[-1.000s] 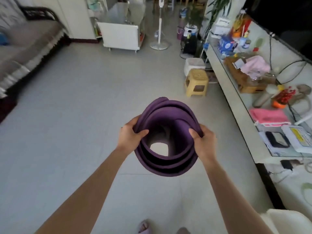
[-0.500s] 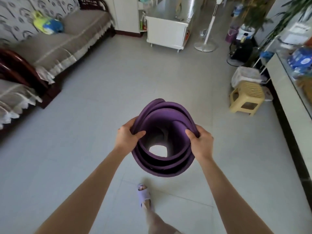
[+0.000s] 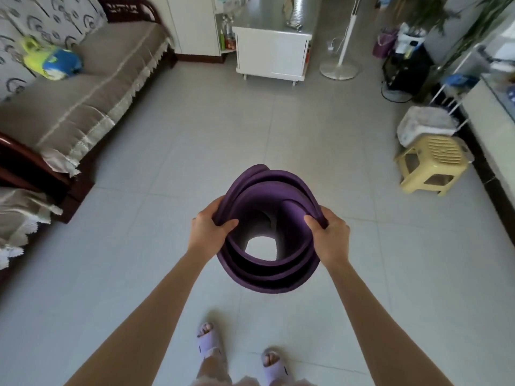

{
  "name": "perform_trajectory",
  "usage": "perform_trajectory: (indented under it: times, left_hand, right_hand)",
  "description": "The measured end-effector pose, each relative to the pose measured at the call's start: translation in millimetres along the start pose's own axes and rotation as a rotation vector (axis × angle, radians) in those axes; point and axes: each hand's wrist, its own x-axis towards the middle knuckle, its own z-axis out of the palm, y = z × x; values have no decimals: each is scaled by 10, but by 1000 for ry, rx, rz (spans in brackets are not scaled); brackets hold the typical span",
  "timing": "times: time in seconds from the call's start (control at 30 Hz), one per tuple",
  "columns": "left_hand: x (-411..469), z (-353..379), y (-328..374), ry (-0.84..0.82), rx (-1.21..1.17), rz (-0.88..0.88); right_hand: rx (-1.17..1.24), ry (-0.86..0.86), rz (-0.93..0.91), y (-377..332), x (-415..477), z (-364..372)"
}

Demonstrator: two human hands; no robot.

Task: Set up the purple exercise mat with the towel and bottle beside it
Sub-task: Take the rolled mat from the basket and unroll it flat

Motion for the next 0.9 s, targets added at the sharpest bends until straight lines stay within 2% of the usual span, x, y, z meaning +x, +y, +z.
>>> perform_trajectory:
  times: [0.2, 0.47, 0.7, 0.83, 0.9]
  left_hand:
    - [1037, -404, -176, -117, 37, 103]
    - [2450, -798, -298, -393, 54, 242]
    - [3348, -618, -258, -625, 127, 366]
    - [3962, -213, -269, -754, 146, 415]
    - [4104, -123, -334, -766, 160, 434]
  right_hand:
    - [8, 116, 62, -341, 447, 702]
    - [72, 382, 244, -697, 811, 1636]
    - [82, 606, 421, -752, 1104, 2068]
    - [70, 731, 501, -575, 1501, 2279]
    - [99, 748, 532, -533, 1598, 2341]
